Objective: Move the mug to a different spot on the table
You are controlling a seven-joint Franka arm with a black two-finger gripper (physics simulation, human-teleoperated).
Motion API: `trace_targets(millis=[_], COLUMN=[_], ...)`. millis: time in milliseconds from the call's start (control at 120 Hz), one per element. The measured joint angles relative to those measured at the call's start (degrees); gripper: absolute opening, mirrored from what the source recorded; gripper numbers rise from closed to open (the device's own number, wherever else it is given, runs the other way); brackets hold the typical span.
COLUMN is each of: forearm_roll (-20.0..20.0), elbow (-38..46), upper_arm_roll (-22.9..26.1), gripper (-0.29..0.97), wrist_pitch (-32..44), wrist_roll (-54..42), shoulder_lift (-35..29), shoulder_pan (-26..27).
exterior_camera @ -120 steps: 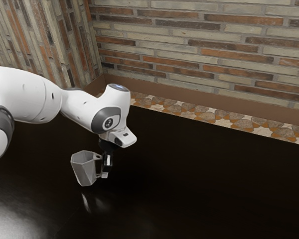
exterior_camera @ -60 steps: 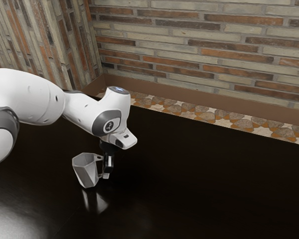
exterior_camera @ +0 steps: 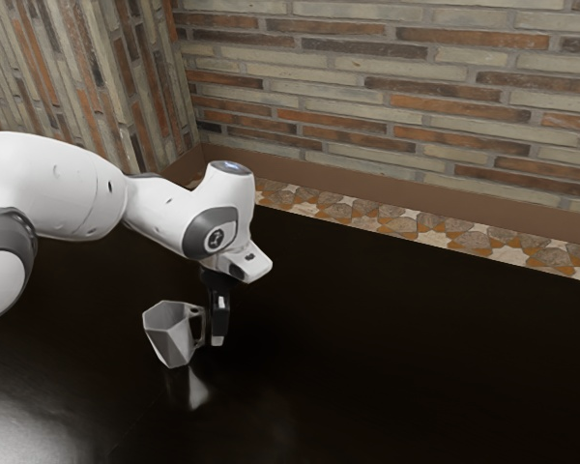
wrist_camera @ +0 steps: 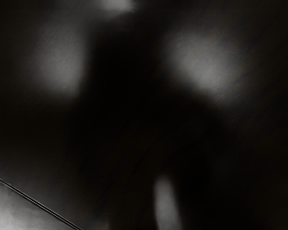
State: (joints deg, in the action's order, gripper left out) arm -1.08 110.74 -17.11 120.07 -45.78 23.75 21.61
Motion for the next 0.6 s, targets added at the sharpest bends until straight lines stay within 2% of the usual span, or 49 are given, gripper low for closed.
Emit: trace_targets(millis=[200, 417, 600], forearm_roll=[2.57, 3.12, 1.71], elbow=[-3.08, -3.22, -3.30], upper_arm_roll=[0.28, 0.26, 0.07], gripper=[0.65, 0.67, 0.68], wrist_pitch=[0.68, -1.66, -6.00], wrist_roll=[-0.24, -0.29, 0.93], shoulder_lift=[-2.59, -12.06, -21.26], shoulder_pan=[1.00, 2.64, 0.40])
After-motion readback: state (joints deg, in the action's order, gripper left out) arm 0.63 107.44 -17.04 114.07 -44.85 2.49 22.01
